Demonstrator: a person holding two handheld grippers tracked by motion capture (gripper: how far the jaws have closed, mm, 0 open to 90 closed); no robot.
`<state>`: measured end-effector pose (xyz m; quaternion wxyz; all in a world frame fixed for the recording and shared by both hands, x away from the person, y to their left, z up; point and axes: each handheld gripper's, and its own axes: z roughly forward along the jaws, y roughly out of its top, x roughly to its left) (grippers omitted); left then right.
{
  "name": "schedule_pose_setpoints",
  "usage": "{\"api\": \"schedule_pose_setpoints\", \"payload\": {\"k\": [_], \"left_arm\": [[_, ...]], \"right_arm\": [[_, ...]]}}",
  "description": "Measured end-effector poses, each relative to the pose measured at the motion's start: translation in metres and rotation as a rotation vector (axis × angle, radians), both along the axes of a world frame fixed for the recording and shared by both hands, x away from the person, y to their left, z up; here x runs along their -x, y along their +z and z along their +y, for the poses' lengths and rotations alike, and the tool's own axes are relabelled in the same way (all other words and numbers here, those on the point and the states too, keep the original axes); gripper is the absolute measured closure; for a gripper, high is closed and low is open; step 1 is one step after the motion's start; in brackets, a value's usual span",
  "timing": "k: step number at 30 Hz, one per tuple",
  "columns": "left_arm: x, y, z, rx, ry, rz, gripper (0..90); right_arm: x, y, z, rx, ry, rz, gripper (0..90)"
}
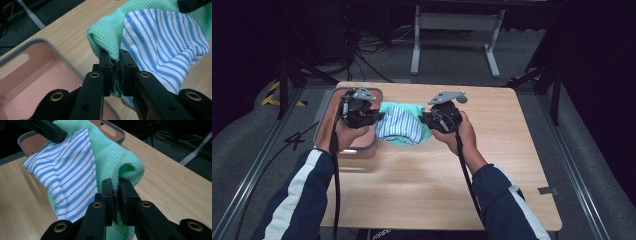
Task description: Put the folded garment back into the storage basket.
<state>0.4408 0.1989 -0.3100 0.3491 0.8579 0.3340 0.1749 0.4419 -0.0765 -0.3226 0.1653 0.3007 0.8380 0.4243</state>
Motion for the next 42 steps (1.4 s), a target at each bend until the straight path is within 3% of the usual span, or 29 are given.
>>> {"api": "schedule_pose_setpoints", "payload": {"k": [23, 32, 42], "left_arm": [[0.002, 0.01, 0.081, -0.034, 0.133, -0.001, 82.6], [-0.001, 0.005, 0.104, -0.043, 0.181, 0.009, 82.6], [-0.004, -0.009, 0.123, -0.06, 0.229, 0.017, 82.7]], "right_arm": [[-0.021, 0.004, 0.091, 0.005, 0.103, 0.007, 83.0], [-0.027, -0.002, 0.127, 0.019, 0.142, 0.013, 83.0], [-0.033, -0.012, 0.151, 0.028, 0.166, 0.033, 83.0]]}}
